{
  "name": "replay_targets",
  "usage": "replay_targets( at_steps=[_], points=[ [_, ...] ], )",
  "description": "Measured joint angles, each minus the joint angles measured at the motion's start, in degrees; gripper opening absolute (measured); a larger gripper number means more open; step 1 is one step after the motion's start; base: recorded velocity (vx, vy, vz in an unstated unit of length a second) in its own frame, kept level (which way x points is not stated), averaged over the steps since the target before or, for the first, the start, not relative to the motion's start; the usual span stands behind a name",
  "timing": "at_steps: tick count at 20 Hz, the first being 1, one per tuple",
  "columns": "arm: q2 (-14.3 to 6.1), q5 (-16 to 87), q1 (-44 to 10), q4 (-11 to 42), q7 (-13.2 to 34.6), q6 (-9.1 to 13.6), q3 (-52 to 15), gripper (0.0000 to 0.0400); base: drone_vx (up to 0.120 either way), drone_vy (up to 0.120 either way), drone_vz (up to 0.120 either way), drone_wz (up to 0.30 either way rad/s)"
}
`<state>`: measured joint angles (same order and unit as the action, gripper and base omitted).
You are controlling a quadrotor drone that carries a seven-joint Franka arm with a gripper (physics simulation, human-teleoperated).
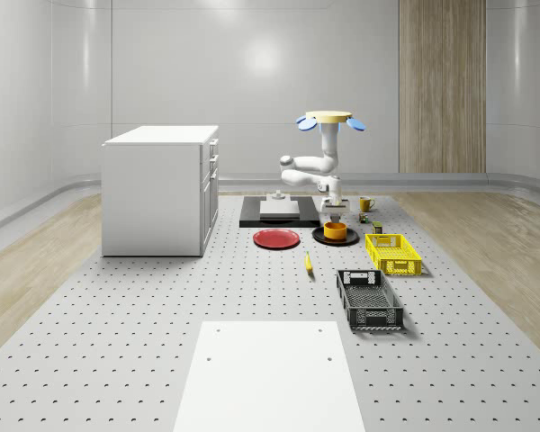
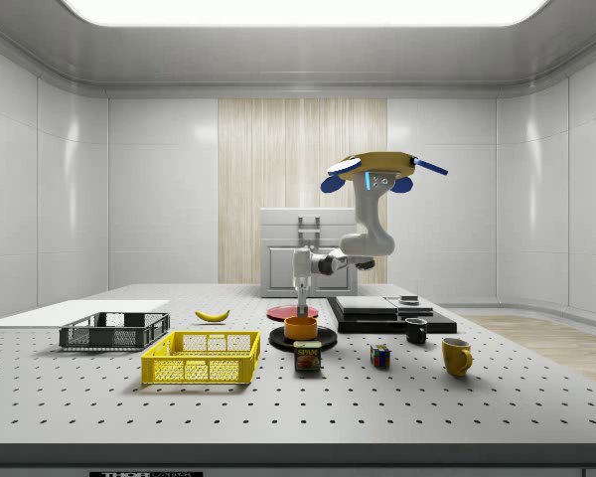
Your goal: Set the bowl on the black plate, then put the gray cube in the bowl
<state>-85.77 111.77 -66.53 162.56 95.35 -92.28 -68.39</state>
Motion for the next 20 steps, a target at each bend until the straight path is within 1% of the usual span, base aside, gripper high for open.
replay_targets(
  at_steps=[8, 16, 18, 20],
  points=[
    [0.15, 5.55, -1.21, -2.36, -0.14, -2.54, 5.9, 0.025, 0.0, 0.0, 0.0, 0.0],
    [1.16, 10.57, -2.38, -5.12, -0.4, -4.58, 11.1, 0.025, 0.0, 0.0, 0.0, 0.0],
    [1.45, 11.36, -2.5, -5.58, -0.49, -4.81, 11.88, 0.0309, 0.0, 0.0, 0.0, 0.0],
    [1.67, 11.6, -2.42, -5.67, -0.59, -4.71, 12.07, 0.0345, 0.0, 0.0, 0.0, 0.0]
  ],
)
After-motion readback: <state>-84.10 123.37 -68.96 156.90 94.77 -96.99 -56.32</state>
